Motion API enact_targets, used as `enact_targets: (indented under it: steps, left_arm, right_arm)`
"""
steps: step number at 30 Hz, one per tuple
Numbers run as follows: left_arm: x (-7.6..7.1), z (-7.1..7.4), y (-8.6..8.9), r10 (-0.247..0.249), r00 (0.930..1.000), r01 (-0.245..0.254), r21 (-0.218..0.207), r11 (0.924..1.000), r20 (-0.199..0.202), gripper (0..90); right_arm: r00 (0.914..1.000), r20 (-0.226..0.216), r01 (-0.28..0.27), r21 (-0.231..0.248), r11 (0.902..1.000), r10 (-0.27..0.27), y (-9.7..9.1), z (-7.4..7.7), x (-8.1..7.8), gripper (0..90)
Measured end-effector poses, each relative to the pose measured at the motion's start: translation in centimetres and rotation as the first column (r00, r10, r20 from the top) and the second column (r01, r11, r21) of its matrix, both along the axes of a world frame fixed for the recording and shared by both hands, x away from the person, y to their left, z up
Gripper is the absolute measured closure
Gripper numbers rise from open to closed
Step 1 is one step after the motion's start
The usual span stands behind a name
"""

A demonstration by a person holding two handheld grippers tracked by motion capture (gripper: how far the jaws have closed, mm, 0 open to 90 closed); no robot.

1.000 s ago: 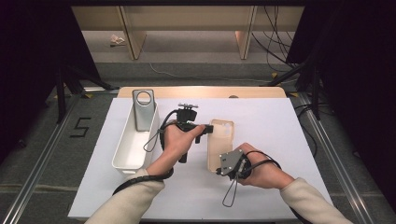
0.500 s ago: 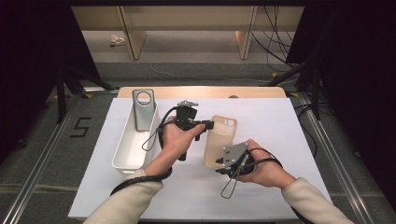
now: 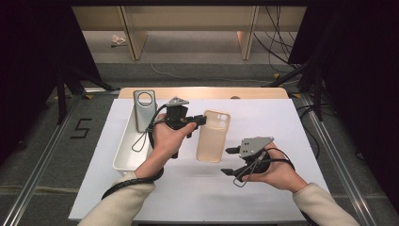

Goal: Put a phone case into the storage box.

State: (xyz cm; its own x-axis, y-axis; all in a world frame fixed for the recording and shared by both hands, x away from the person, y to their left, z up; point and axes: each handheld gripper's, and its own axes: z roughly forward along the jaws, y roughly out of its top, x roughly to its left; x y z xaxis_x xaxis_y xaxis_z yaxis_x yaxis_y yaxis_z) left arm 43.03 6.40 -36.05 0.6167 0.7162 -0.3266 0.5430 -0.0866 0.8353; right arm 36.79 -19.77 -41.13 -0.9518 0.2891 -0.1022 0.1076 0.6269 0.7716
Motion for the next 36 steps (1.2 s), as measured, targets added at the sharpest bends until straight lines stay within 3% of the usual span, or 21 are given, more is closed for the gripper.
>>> enact_targets:
  steps: [7,14,29,36]
  left_arm:
    - [0.0,0.8,1.9,0.023,0.9984,-0.022,-0.013,0.9997,0.051,83.7]
    - [0.1,1.6,3.7,0.051,0.9956,-0.049,-0.024,0.9985,0.078,83.7]
    - [0.1,2.6,7.0,0.107,0.9881,-0.104,-0.033,0.9940,0.110,83.7]
    - [0.2,3.1,8.2,0.128,0.9834,-0.125,-0.036,0.9916,0.128,83.6]
  right_arm:
    - [0.9966,-0.008,0.083,0.096,0.9919,-0.082,-1.5,0.2,0.2,25.1]
    - [0.9834,-0.017,0.181,0.177,0.9676,-0.181,-3.6,0.4,0.2,20.9]
    - [0.9589,-0.009,0.280,0.199,0.9393,-0.284,-6.6,0.1,-0.3,17.3]
    - [0.9453,-0.015,0.321,0.227,0.9196,-0.326,-7.6,-0.1,-0.4,17.1]
